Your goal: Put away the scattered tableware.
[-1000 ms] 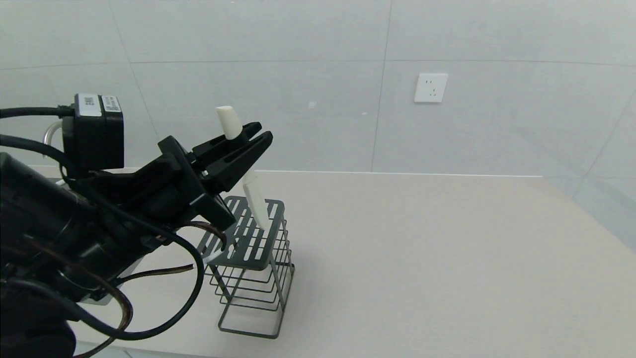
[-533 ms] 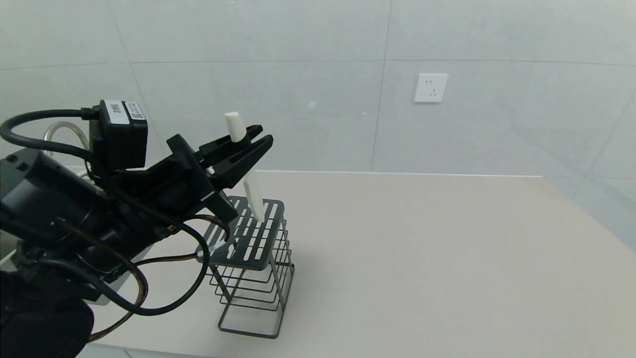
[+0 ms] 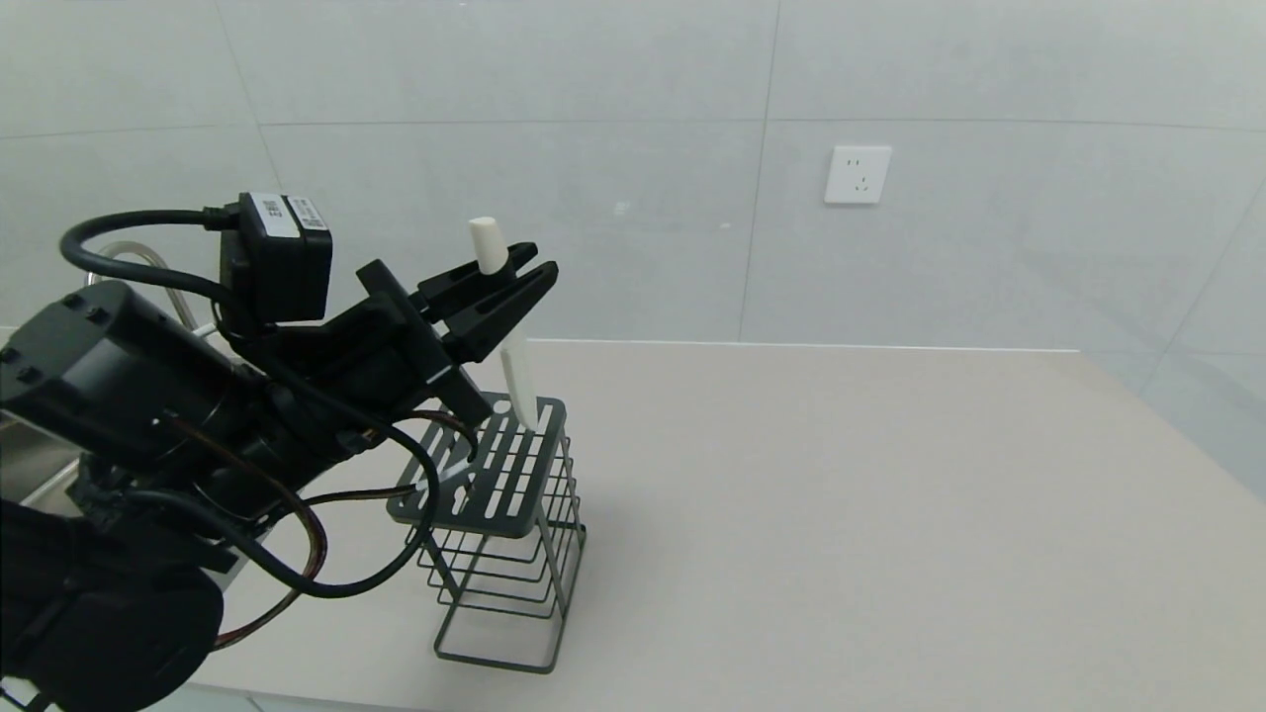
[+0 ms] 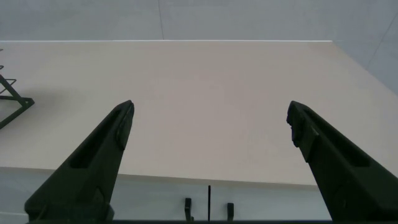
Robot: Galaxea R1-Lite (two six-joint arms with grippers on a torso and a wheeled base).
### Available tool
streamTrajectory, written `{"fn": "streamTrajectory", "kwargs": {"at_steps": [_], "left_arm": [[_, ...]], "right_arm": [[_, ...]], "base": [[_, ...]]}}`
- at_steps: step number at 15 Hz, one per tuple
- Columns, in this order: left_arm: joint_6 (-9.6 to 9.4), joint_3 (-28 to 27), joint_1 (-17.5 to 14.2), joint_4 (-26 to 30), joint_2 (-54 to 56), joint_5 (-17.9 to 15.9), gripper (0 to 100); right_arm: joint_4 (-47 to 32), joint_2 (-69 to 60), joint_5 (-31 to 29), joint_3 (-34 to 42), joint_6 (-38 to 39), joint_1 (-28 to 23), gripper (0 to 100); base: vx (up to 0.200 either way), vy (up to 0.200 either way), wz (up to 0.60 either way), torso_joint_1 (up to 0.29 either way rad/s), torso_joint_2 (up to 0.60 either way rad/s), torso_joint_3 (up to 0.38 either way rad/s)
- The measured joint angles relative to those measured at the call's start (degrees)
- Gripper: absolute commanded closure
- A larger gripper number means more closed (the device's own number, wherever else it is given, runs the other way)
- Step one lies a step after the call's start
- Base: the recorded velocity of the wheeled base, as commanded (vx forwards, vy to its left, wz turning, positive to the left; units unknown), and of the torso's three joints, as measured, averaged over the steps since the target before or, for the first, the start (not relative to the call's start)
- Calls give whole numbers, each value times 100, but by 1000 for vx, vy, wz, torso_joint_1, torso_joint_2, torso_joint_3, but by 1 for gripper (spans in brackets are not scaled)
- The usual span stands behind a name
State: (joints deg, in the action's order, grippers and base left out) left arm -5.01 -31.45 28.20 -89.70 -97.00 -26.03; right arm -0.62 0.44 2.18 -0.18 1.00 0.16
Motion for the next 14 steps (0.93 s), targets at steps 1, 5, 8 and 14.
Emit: {"fn": "streamTrajectory", "kwargs": {"at_steps": [1,5,8,14], "left_arm": [[-5,-10,0,-2,-29,2,100],[-7,-46,-2,-2,-93,0,100],[-16,-52,0,-2,-138,0,100],[-18,-46,-33,-2,-212,-7,100]], "right_arm": [[0,0,0,0,-2,0,0],[0,0,0,0,-2,0,0],[0,2,-2,0,-2,0,0],[0,5,0,0,-2,0,0]], "base": [[0,0,0,0,0,0],[0,0,0,0,0,0],[0,0,0,0,0,0],[0,0,0,0,0,0]]}}
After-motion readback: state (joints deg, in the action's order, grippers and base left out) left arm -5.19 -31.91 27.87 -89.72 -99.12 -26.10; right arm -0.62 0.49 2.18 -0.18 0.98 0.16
